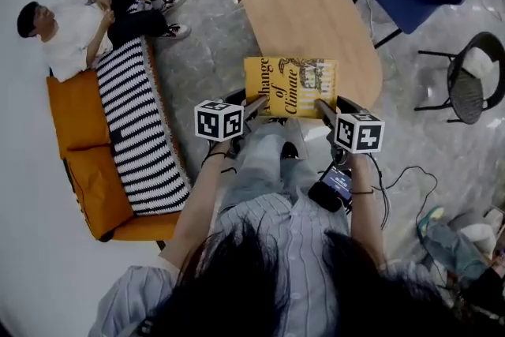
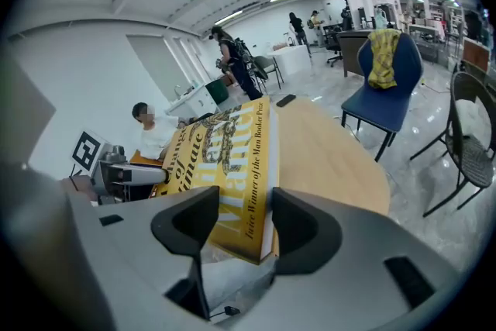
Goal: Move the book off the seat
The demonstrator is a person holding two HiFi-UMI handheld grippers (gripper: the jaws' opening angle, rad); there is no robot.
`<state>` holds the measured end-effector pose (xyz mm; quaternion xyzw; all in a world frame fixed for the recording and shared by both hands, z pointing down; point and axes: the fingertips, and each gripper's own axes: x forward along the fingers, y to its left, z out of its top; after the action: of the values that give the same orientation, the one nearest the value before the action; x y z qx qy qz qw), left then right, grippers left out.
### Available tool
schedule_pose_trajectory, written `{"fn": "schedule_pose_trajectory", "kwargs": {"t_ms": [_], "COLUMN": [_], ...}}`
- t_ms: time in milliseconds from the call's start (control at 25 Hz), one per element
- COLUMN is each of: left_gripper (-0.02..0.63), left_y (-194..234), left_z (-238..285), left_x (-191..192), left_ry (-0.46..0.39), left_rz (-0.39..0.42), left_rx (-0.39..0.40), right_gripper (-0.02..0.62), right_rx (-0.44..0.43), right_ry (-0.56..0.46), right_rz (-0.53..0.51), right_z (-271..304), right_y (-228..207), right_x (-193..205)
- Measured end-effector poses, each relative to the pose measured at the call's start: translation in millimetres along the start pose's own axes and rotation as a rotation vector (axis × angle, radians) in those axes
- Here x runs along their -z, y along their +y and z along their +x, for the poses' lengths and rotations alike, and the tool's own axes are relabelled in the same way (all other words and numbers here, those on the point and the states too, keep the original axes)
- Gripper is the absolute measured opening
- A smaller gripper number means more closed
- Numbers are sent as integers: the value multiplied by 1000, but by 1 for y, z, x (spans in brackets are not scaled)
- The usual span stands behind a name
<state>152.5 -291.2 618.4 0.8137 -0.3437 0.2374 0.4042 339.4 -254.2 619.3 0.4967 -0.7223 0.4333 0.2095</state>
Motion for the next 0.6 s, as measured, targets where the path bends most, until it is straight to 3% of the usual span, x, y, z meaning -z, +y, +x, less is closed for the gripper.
{"fn": "schedule_pose_trajectory", "kwargs": {"t_ms": [240, 600], "left_gripper": [245, 239], "left_y": [19, 21], "left_z": [45, 122], "left_x": [-2, -44], "left_ry": [79, 208], "left_rz": [69, 114], "left_rx": [94, 143], "right_gripper": [225, 225], "right_rx": [90, 124], "right_ry": [-32, 2], "right_rz": [106, 262], "right_z": [20, 49], "right_y": [-21, -82], "right_x": [18, -3]}}
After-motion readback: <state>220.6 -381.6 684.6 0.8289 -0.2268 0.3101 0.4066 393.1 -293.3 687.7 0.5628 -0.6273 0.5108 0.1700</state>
